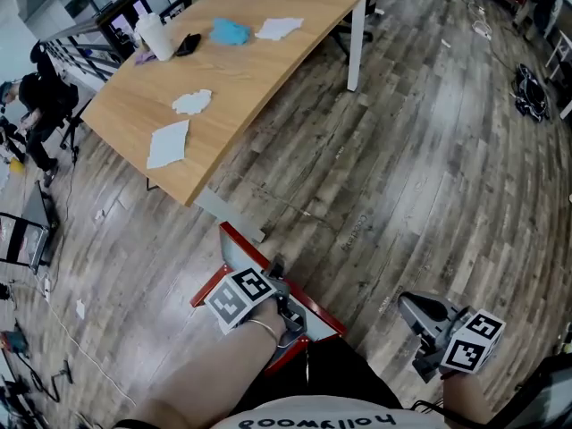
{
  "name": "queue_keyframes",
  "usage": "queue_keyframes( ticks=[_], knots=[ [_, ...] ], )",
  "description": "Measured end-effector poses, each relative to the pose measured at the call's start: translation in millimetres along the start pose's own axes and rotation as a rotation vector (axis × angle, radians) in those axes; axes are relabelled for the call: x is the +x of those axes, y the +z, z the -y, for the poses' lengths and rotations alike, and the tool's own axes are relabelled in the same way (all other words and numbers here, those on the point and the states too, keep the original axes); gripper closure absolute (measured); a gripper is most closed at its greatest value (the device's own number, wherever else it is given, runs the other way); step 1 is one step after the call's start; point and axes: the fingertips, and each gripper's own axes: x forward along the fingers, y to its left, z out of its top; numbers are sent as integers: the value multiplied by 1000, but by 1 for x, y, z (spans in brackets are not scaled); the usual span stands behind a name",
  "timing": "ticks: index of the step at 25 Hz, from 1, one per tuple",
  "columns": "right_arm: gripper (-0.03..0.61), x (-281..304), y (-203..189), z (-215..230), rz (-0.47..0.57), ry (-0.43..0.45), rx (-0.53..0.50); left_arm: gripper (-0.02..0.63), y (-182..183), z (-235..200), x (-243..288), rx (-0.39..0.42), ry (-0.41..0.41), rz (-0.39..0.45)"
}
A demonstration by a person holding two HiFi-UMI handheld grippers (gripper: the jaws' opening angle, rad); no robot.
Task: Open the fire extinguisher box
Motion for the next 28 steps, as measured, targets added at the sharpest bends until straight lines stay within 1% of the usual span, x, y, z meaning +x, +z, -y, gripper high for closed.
queue_keyframes(
  ticks=[6, 12, 22, 28],
  knots=[
    [568, -8, -6, 11, 4, -12, -4, 463, -3, 5, 19, 20, 35, 25],
    [568, -21, -15, 25, 2, -35, 29, 459, -7, 7, 32, 38, 71, 28],
    [568, -30, -21, 31, -8, -49, 59, 448, -12, 10, 54, 76, 105, 53],
    [568, -35, -25, 39, -7, -76, 70, 442, -15, 10, 64, 88, 119, 64]
  ],
)
